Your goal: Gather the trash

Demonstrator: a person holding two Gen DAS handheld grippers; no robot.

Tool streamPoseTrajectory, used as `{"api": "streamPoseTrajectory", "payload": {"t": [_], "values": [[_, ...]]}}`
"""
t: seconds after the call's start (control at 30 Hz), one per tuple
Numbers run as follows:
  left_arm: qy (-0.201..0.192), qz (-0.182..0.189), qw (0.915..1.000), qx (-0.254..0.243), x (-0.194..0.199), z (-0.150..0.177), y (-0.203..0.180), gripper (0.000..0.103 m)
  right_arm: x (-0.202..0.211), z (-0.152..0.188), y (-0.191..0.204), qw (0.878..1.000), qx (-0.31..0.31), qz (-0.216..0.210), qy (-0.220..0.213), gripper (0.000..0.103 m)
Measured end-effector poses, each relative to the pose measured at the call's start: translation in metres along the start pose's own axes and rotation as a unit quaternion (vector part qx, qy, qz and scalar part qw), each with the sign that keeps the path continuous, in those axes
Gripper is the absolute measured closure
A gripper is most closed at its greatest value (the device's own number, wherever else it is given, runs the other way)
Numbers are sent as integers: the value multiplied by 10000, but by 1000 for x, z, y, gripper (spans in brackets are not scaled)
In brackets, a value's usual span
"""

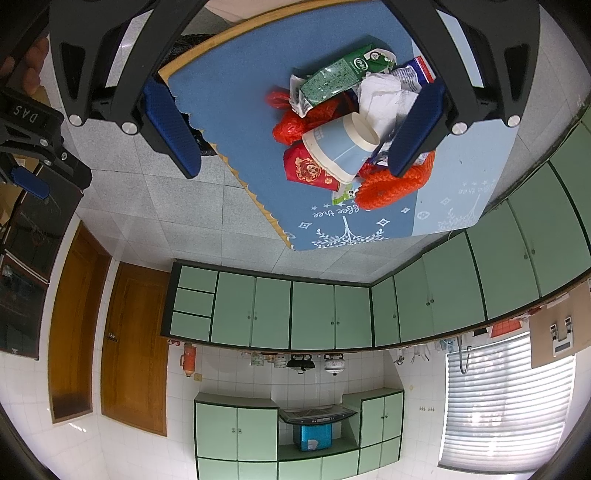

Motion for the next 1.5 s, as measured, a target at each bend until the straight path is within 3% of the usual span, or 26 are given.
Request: {"api": "streamPoseTrajectory", "payload": {"t": [0.1,0.3,0.47,0.8,1.0,1.2,1.5], "values": [[-24,-79,10000,24,-3,-3,14,5,-7,-3,10,9999,-6,-115,15,6],[12,-596,9979,253,-18,4,64,5,-27,0,30,9991,99,-414,38,6],[121,-994,9944,338,-32,16,103,5,-63,2,66,9954,263,-899,188,7],[516,-1664,9842,324,-72,48,159,5,-136,29,144,9759,520,-1950,832,11],[685,-1739,9816,385,-87,63,177,5,-173,53,188,9565,807,-2481,1303,6],[889,-1682,9806,466,-102,76,185,5,-202,72,194,9477,799,-2561,1731,6],[1083,-1462,9816,578,-125,84,184,5,-231,84,198,9390,831,-2653,2026,6]]}}
Point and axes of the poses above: each gripper's, at about its wrist camera, not at the fingertips, and x roughly against the way its jaws point, y to its left, z to its underside, the point moved 10 cm from there along -x, roughly the way its jaws point, and after that the axes turned 14 degrees about -z, right-handed, at the moved point
